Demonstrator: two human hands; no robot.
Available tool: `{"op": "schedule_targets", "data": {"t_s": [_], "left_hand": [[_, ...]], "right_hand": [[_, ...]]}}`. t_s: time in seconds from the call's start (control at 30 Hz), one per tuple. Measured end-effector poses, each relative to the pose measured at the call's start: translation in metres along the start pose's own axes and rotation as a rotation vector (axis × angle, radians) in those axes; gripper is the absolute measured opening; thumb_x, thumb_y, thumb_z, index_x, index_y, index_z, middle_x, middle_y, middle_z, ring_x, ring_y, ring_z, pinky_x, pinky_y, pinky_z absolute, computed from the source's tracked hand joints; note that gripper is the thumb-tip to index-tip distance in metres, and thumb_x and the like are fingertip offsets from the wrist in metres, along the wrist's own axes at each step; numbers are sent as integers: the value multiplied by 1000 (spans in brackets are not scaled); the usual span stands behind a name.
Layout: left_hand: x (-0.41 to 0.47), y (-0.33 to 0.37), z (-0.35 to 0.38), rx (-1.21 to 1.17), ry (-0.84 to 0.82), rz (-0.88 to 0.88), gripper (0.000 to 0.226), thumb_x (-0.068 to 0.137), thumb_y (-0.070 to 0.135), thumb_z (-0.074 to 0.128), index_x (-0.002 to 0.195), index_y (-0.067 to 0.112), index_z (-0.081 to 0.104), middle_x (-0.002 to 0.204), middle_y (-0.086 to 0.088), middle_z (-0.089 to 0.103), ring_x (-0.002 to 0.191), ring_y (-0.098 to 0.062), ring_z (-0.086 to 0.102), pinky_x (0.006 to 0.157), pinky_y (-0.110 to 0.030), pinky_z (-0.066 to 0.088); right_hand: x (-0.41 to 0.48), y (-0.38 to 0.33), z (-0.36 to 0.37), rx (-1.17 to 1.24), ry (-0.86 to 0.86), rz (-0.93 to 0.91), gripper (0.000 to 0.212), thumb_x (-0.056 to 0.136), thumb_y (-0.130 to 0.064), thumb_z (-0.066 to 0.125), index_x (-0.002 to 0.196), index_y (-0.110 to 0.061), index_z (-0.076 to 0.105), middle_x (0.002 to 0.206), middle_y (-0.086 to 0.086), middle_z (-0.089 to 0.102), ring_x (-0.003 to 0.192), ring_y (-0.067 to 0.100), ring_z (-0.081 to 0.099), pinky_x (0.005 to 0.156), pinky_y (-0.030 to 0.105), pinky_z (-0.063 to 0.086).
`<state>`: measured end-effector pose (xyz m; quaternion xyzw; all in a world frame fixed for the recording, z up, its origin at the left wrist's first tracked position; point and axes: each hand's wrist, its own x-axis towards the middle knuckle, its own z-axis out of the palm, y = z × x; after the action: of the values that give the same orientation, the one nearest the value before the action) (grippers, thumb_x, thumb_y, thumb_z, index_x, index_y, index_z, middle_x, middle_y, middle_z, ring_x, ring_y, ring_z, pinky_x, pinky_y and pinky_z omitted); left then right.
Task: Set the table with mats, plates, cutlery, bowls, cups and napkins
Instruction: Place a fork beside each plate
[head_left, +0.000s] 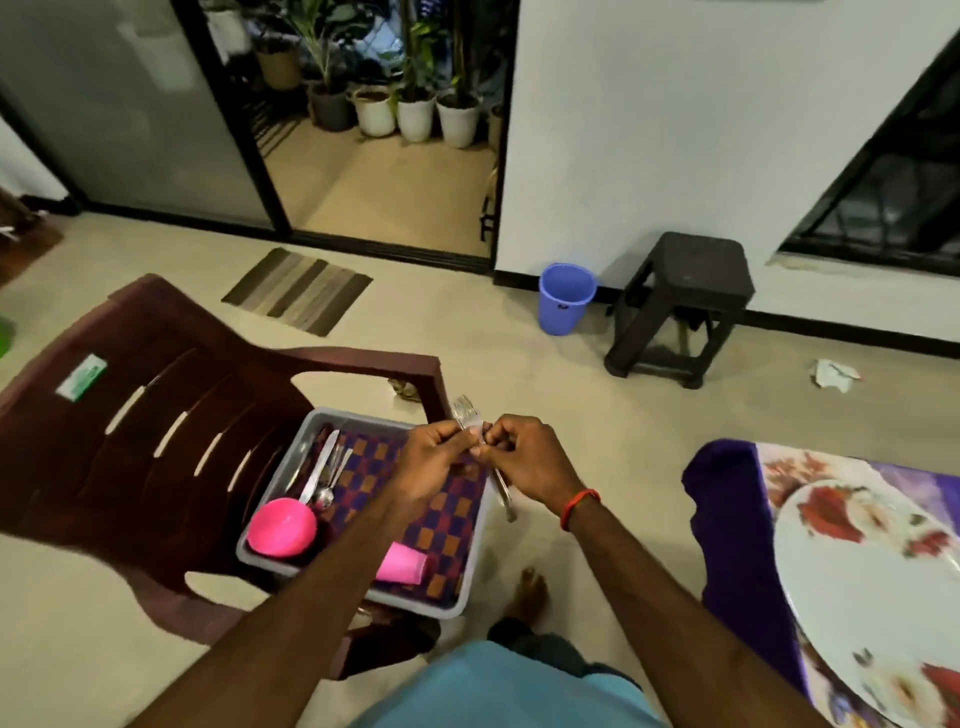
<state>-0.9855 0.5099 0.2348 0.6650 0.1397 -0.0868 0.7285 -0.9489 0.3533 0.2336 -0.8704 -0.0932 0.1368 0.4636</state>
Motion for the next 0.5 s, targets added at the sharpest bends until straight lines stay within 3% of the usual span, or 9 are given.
{"op": "schedule_targets", "data": {"t_s": [0.1, 0.2, 0.3, 0.43, 0.5], "left_hand": [[4, 11, 28, -19, -40, -38, 15, 99, 7, 62, 91, 6, 74, 68, 1, 73, 63, -10, 70, 58, -23, 56], [7, 18, 54, -79, -101, -97, 14, 100, 7, 60, 96, 1, 73, 72, -6, 74, 64, -18, 73, 55, -30, 59], [17, 18, 84, -49, -169, -158, 16, 102, 11, 60, 102, 0, 71, 80, -15, 73, 75, -34, 74, 70, -51, 63], [36, 20, 131, 52, -289, -201, 18, 104, 16, 58, 104, 2, 69, 85, -17, 71, 80, -41, 75, 74, -52, 63], [43, 23, 154, 113, -369, -206, 18, 103, 17, 60, 107, 3, 71, 95, -19, 75, 81, -43, 75, 74, -52, 63]], "right_hand": [[-13, 6, -18, 96, 67, 54, 23, 83, -19, 83, 73, -10, 63, 63, 10, 69, 54, 26, 68, 54, 39, 58], [-23, 13, -38, 89, 128, 95, 22, 83, -22, 83, 75, -9, 67, 63, 7, 70, 52, 19, 68, 59, 40, 60], [-31, 29, -64, 33, 158, 148, 25, 83, -32, 82, 73, -13, 70, 62, 3, 70, 52, 16, 68, 64, 41, 60], [-43, 56, -112, -36, 288, 229, 31, 82, -51, 77, 70, -23, 69, 64, -5, 69, 59, 12, 66, 65, 39, 58], [-48, 69, -138, -2, 394, 253, 24, 83, -49, 76, 74, -28, 68, 67, -8, 68, 62, 11, 65, 67, 38, 59]]}}
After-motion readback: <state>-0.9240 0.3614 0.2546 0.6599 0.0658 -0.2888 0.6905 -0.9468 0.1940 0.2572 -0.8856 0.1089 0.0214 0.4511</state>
